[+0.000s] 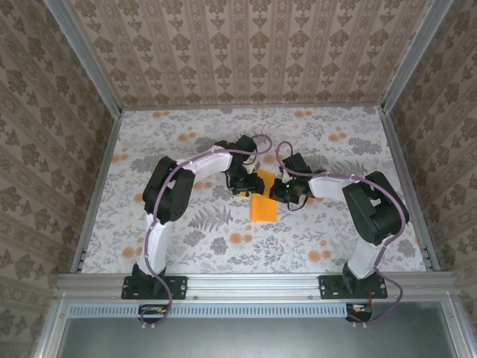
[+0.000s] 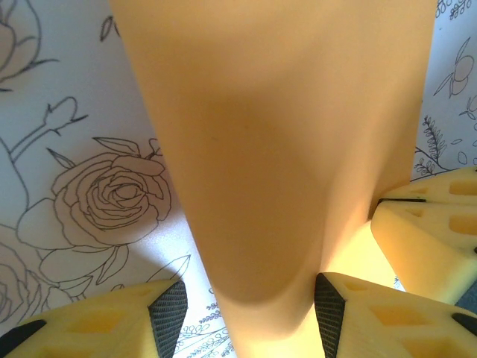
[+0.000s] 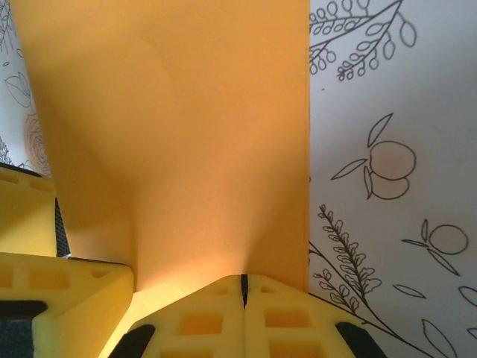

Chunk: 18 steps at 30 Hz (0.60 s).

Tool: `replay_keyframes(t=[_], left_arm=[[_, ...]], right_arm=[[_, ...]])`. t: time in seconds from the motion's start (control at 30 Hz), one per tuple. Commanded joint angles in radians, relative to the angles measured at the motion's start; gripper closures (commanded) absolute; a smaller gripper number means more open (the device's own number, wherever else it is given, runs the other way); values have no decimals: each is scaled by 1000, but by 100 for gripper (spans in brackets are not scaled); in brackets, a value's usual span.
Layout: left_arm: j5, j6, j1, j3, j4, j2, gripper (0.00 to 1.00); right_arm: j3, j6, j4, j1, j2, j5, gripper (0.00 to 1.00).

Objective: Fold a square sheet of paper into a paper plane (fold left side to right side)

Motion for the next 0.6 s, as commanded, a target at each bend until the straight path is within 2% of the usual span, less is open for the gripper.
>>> replay_keyframes(t=[0.0,0.23,0.37,0.4,0.53,0.57], left_arm=[[-44,28,-32,-31,59,81,46],[-58,39,-11,-75,103,-60,41],[-16,22,9,-144,179,-155,39],[7,9,15,-167,205,-176,41],[126,-36,36,-245,293,-222,68],[146,-42,38,-257,310,-229,71]], right_arm=[[16,-25,-74,5,28,43,98],[16,-34,-101,6,53,47,98],[21,-34,-104,5,60,42,99],[22,-33,-106,7,63,41,99],[23,-37,-112,7,60,42,99],[23,-37,-112,7,60,41,99]])
